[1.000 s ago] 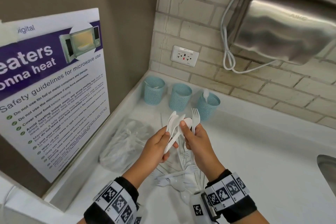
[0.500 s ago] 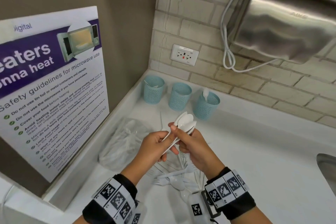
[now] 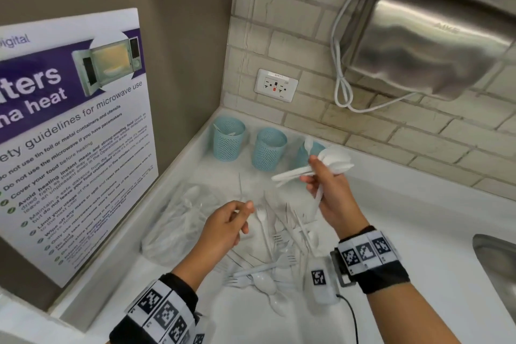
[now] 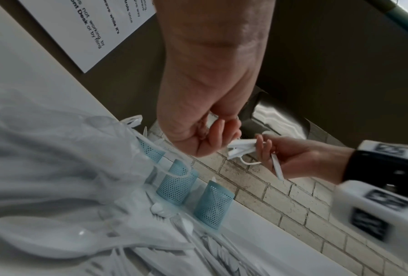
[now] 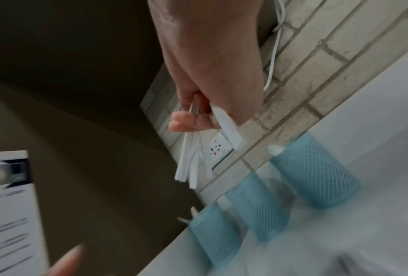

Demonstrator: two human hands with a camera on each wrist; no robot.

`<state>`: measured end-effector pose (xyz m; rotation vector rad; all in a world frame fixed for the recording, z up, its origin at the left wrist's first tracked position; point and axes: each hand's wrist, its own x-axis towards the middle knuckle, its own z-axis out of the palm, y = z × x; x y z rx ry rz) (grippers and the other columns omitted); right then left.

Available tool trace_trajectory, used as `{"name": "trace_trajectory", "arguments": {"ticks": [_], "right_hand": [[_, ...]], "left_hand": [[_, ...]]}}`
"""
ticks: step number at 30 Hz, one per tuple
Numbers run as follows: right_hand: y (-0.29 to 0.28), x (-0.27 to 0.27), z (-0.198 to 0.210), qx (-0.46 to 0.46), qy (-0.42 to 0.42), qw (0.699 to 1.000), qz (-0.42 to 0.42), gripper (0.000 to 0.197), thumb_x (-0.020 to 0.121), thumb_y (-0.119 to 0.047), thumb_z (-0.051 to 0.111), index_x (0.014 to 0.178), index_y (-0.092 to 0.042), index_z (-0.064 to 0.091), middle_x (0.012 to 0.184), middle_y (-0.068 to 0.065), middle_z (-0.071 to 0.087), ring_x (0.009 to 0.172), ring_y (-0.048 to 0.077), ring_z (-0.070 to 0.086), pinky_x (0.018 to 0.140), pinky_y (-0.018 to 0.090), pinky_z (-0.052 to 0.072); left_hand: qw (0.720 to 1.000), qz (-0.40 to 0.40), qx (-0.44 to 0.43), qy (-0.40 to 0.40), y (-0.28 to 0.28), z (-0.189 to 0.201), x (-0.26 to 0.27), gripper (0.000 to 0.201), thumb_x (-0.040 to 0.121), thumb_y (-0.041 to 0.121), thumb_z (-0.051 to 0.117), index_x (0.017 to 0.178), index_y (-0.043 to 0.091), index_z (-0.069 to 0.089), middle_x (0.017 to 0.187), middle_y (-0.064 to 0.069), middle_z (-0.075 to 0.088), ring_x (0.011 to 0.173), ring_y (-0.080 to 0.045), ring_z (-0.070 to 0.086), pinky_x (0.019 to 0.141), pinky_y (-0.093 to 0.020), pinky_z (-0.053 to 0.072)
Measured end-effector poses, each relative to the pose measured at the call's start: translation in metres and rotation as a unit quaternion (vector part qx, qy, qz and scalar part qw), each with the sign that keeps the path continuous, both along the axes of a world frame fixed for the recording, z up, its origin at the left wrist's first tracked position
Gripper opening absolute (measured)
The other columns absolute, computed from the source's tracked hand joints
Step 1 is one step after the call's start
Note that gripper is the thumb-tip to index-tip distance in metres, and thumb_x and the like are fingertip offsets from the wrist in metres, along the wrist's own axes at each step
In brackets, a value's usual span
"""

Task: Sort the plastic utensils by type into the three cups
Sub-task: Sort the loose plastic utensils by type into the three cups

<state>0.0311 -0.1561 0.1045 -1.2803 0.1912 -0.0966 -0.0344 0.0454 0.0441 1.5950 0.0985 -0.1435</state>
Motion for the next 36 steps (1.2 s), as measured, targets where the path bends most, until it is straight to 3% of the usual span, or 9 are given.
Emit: {"name": "trace_trajectory", "arguments": {"ticks": [6, 10, 17, 20, 24, 26, 30, 32, 36], "right_hand": [[-0.046, 0.06, 0.007, -0.064, -0.009, 0.987, -0.148, 0.01, 0.092, -0.029, 0.063, 0.095, -0.021, 0.059, 0.083, -0.004, 0.068, 0.069, 0.006, 0.067, 0.044, 0.016, 0.034], [-0.06, 0.092, -0.004, -0.097, 0.019, 0.977, -0.187, 0.025, 0.089, -0.037, 0.065, 0.102, -0.017, 0.061, 0.079, -0.004, 0.062, 0.063, 0.007, 0.063, 0.047, 0.02, 0.031], [-0.072, 0.121, -0.034, -0.151, 0.054, 0.96, -0.23, 0.021, 0.089, -0.037, 0.065, 0.082, -0.017, 0.061, 0.082, 0.002, 0.066, 0.062, 0.009, 0.064, 0.048, 0.02, 0.036], [-0.077, 0.129, -0.045, -0.186, 0.087, 0.957, -0.205, 0.024, 0.089, -0.038, 0.064, 0.077, -0.017, 0.058, 0.088, 0.006, 0.067, 0.063, 0.008, 0.063, 0.05, 0.022, 0.034], [-0.077, 0.132, -0.048, -0.267, 0.114, 0.946, -0.141, 0.046, 0.083, -0.042, 0.069, 0.107, -0.004, 0.061, 0.09, 0.008, 0.07, 0.073, 0.016, 0.067, 0.051, 0.023, 0.034], [-0.077, 0.131, -0.047, -0.29, 0.111, 0.941, -0.134, 0.055, 0.079, -0.045, 0.072, 0.114, -0.004, 0.057, 0.094, 0.009, 0.069, 0.077, 0.019, 0.067, 0.053, 0.025, 0.037], [-0.08, 0.129, -0.042, -0.322, 0.09, 0.932, -0.138, 0.08, 0.068, -0.058, 0.076, 0.131, -0.016, 0.049, 0.115, 0.008, 0.066, 0.095, 0.022, 0.062, 0.079, 0.036, 0.047], [-0.079, 0.128, -0.035, -0.339, 0.078, 0.928, -0.134, 0.085, 0.067, -0.067, 0.069, 0.136, -0.023, 0.045, 0.119, 0.006, 0.064, 0.101, 0.024, 0.063, 0.085, 0.039, 0.049], [-0.072, 0.121, -0.019, -0.324, 0.029, 0.937, -0.128, 0.055, 0.092, -0.055, 0.048, 0.139, -0.027, 0.042, 0.098, -0.008, 0.06, 0.079, 0.019, 0.063, 0.06, 0.025, 0.041]], "left_hand": [[1.0, -0.001, 0.007, -0.004, 0.0, -0.005, 0.0, 0.027, 0.094, 0.038, 0.05, 0.095, 0.018, 0.068, 0.057, 0.005, 0.057, 0.041, -0.008, 0.042, 0.043, -0.016, 0.035], [1.0, 0.007, 0.015, -0.009, 0.003, -0.006, 0.002, 0.027, 0.095, 0.037, 0.049, 0.094, 0.017, 0.068, 0.055, 0.004, 0.057, 0.042, -0.008, 0.042, 0.043, -0.016, 0.035], [1.0, 0.018, 0.018, -0.006, 0.006, -0.01, 0.006, 0.026, 0.095, 0.036, 0.049, 0.092, 0.019, 0.068, 0.055, 0.003, 0.057, 0.041, -0.008, 0.042, 0.042, -0.015, 0.035], [1.0, 0.014, 0.021, -0.001, 0.005, -0.012, 0.006, 0.025, 0.095, 0.036, 0.049, 0.091, 0.02, 0.068, 0.053, 0.003, 0.057, 0.04, -0.008, 0.042, 0.043, -0.015, 0.035], [1.0, 0.013, 0.026, 0.007, 0.006, -0.013, 0.006, 0.024, 0.095, 0.035, 0.049, 0.092, 0.019, 0.067, 0.053, 0.004, 0.057, 0.041, -0.008, 0.042, 0.043, -0.015, 0.035], [1.0, 0.014, 0.024, 0.006, 0.006, -0.013, 0.006, 0.023, 0.095, 0.035, 0.05, 0.092, 0.019, 0.067, 0.054, 0.004, 0.057, 0.042, -0.008, 0.042, 0.043, -0.015, 0.035], [1.0, 0.011, 0.025, 0.007, 0.004, -0.011, 0.005, 0.023, 0.094, 0.035, 0.05, 0.092, 0.018, 0.067, 0.053, 0.004, 0.057, 0.042, -0.008, 0.042, 0.043, -0.014, 0.035], [1.0, 0.008, 0.025, 0.009, 0.003, -0.011, 0.004, 0.023, 0.094, 0.035, 0.05, 0.092, 0.018, 0.067, 0.054, 0.004, 0.057, 0.042, -0.008, 0.043, 0.043, -0.014, 0.035], [1.0, 0.004, 0.025, 0.009, 0.002, -0.011, 0.003, 0.022, 0.094, 0.033, 0.051, 0.093, 0.017, 0.067, 0.056, 0.003, 0.058, 0.041, -0.008, 0.042, 0.042, -0.014, 0.034]]}}
